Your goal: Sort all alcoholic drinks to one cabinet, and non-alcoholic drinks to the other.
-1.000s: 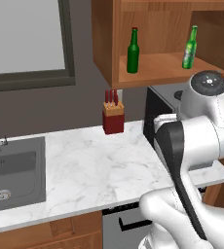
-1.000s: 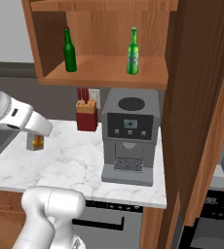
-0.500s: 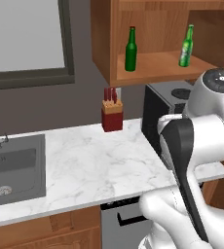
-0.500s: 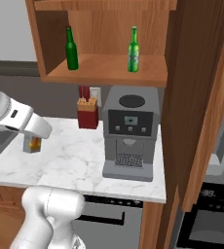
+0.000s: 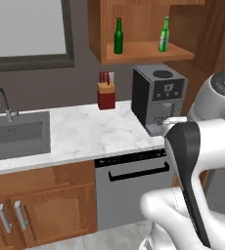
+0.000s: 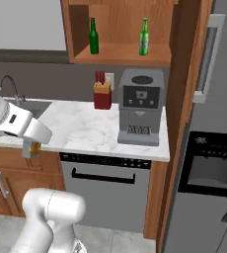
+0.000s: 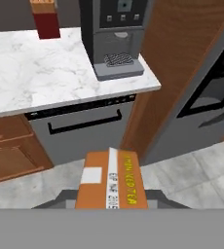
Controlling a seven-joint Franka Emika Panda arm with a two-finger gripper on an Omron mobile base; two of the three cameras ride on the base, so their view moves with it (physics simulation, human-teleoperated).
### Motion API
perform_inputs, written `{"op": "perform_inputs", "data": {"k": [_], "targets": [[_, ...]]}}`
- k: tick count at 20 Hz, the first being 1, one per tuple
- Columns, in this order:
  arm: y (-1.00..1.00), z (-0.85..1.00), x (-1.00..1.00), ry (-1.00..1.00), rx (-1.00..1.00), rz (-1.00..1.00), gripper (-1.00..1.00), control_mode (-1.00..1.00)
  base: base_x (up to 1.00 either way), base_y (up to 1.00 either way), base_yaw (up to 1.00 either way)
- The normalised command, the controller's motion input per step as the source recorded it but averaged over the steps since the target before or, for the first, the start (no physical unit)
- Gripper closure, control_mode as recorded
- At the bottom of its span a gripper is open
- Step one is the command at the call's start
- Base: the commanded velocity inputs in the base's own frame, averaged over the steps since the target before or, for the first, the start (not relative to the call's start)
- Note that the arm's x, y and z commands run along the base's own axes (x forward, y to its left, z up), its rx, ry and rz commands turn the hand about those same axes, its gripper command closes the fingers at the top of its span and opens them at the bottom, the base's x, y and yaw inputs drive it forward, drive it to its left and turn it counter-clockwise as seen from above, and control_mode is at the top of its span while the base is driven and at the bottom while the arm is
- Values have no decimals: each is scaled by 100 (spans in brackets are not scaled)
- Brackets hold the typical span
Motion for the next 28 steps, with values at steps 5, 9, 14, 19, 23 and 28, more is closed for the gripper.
{"op": "perform_inputs", "data": {"k": [5, 9, 14, 19, 23, 28], "targets": [[0, 0, 0, 0, 0, 0, 100, 100, -27, 100, 21], [0, 0, 0, 0, 0, 0, 100, 100, -9, 100, 29], [0, 0, 0, 0, 0, 0, 100, 100, 0, 100, 20], [0, 0, 0, 0, 0, 0, 100, 100, 0, 100, 10], [0, 0, 0, 0, 0, 0, 100, 100, 1, 100, 1], [0, 0, 0, 0, 0, 0, 100, 100, 2, 100, 0]]}}
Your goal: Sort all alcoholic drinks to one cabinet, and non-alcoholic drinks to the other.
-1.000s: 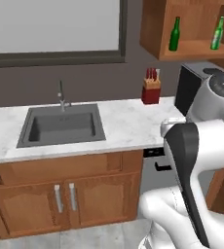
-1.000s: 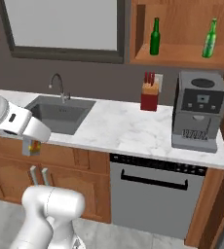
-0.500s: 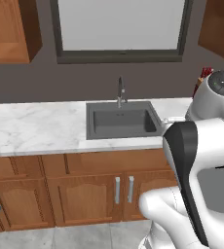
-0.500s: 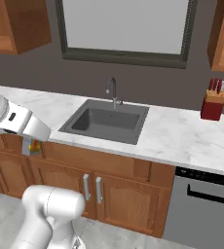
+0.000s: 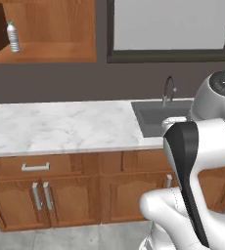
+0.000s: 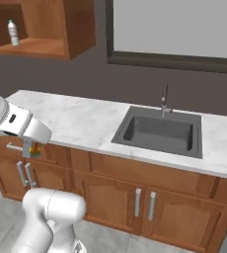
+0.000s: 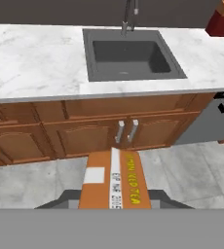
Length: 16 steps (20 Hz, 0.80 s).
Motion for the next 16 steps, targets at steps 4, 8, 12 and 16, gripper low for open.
{"op": "perform_inputs", "data": {"k": [4, 8, 12, 16], "targets": [[0, 0, 0, 0, 0, 0, 100, 100, 2, 100, 0], [0, 0, 0, 0, 0, 0, 100, 100, 4, 86, 0], [0, 0, 0, 0, 0, 0, 100, 100, 17, 67, 0], [0, 0, 0, 0, 0, 0, 100, 100, 38, 31, 0]]}}
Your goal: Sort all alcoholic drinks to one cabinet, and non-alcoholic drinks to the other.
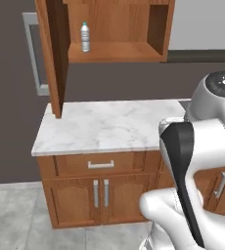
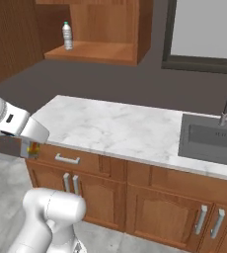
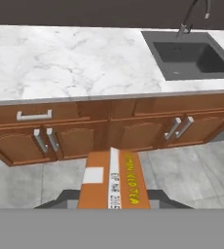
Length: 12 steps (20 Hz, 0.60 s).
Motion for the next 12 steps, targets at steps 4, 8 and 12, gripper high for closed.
{"op": "perform_inputs", "data": {"k": [4, 8, 12], "targets": [[0, 0, 0, 0, 0, 0, 100, 100, 58, 3, 0], [0, 0, 0, 0, 0, 0, 100, 100, 76, 0, 0], [0, 0, 0, 0, 0, 0, 100, 100, 82, 5, 0]]}}
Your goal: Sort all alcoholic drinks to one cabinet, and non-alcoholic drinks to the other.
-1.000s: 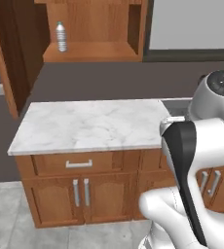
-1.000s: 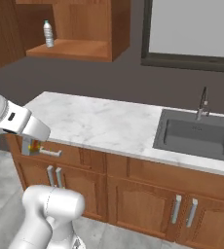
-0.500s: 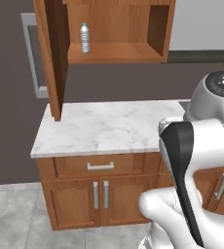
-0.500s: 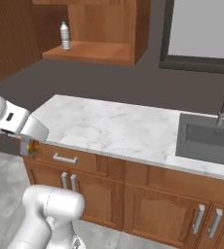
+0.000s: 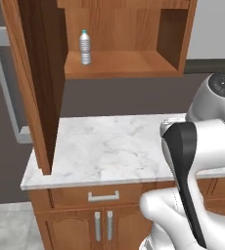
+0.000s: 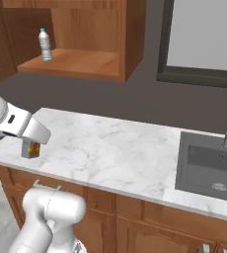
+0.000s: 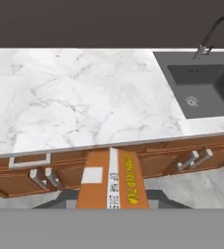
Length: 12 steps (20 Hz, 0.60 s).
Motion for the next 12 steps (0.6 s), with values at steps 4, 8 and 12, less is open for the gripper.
{"op": "perform_inputs", "data": {"k": [4, 8, 12], "targets": [[0, 0, 0, 0, 0, 0, 100, 100, 73, 10, 0], [0, 0, 0, 0, 0, 0, 100, 100, 75, 15, 0], [0, 0, 0, 0, 0, 0, 100, 100, 76, 29, 0]]}}
